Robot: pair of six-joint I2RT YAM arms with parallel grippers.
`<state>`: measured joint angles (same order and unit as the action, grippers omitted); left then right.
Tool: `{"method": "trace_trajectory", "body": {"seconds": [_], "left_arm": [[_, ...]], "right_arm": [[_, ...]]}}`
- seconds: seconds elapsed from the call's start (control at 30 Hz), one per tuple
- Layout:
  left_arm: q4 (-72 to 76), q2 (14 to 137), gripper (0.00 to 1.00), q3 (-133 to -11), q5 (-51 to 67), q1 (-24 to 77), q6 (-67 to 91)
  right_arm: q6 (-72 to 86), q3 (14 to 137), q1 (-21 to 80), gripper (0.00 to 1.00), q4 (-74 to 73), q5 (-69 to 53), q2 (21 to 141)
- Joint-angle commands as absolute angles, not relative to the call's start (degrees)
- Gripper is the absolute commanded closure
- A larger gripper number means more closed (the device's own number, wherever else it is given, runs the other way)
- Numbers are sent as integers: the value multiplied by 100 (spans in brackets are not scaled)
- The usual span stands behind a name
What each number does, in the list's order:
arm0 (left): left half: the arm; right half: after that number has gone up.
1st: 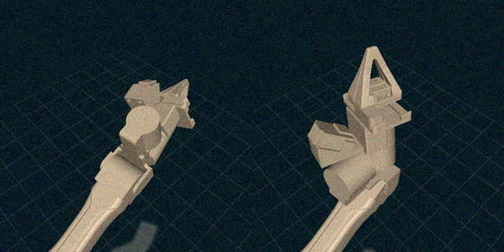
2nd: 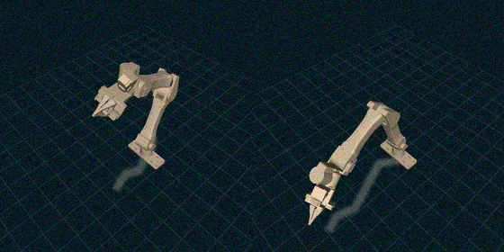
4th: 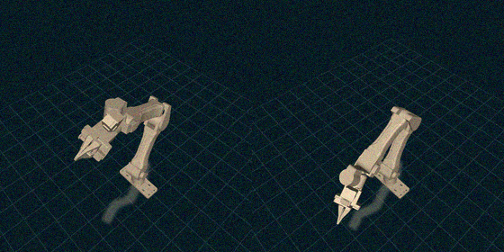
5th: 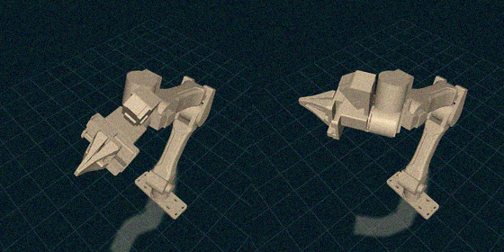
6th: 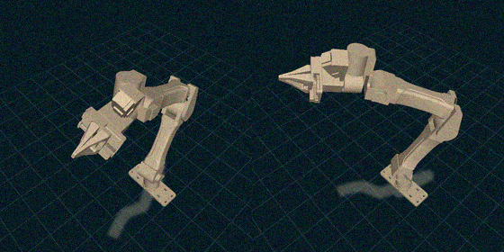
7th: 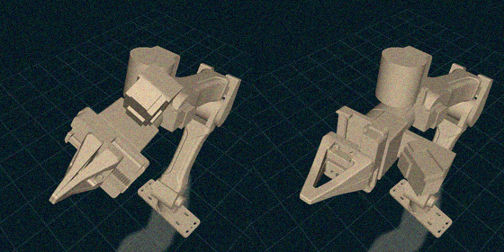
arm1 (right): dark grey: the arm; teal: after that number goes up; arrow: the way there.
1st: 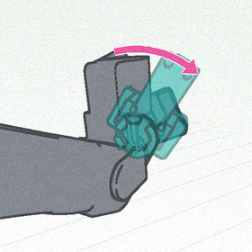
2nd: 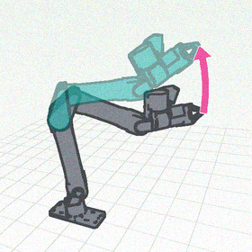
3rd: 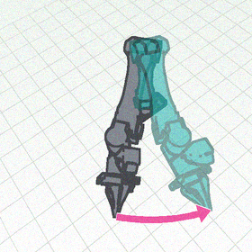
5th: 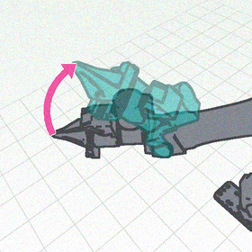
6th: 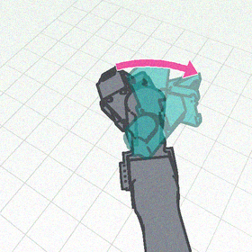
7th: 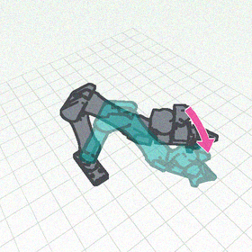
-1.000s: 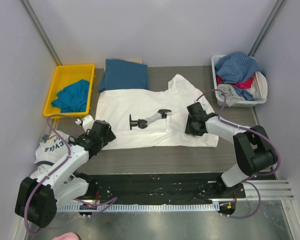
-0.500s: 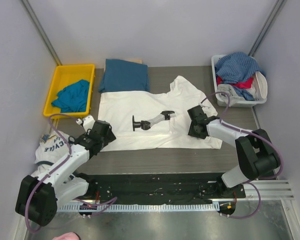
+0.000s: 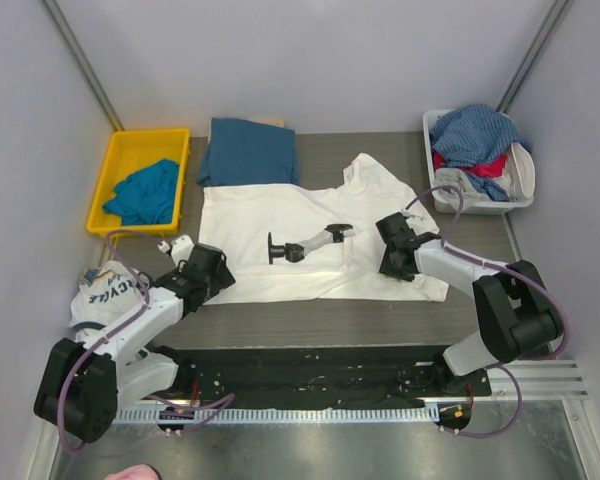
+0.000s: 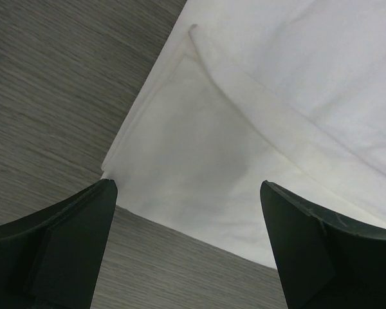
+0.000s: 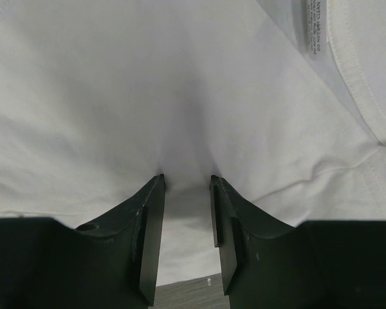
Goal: Fold and stack the t-shirts
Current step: Fold the tshirt
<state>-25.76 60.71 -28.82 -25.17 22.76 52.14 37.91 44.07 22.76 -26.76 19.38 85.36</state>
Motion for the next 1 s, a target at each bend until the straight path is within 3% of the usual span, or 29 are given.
{"method": "trace_trajectory", "body": {"seconds": [0.0, 0.67, 0.97], "left_arm": [[-2171, 6284, 1, -2856, -2461, 2294, 5212], [-1968, 6732, 0, -3226, -2452, 2294, 5203], [-3040, 5653, 0, -3673, -2865, 2294, 5124]], "right_arm": [[3815, 4245, 2268, 60, -3278, 2136, 8613], [3841, 4263, 2268, 60, -3278, 2197, 8710], [3841, 4271, 2276, 61, -3287, 2206, 8727]]}}
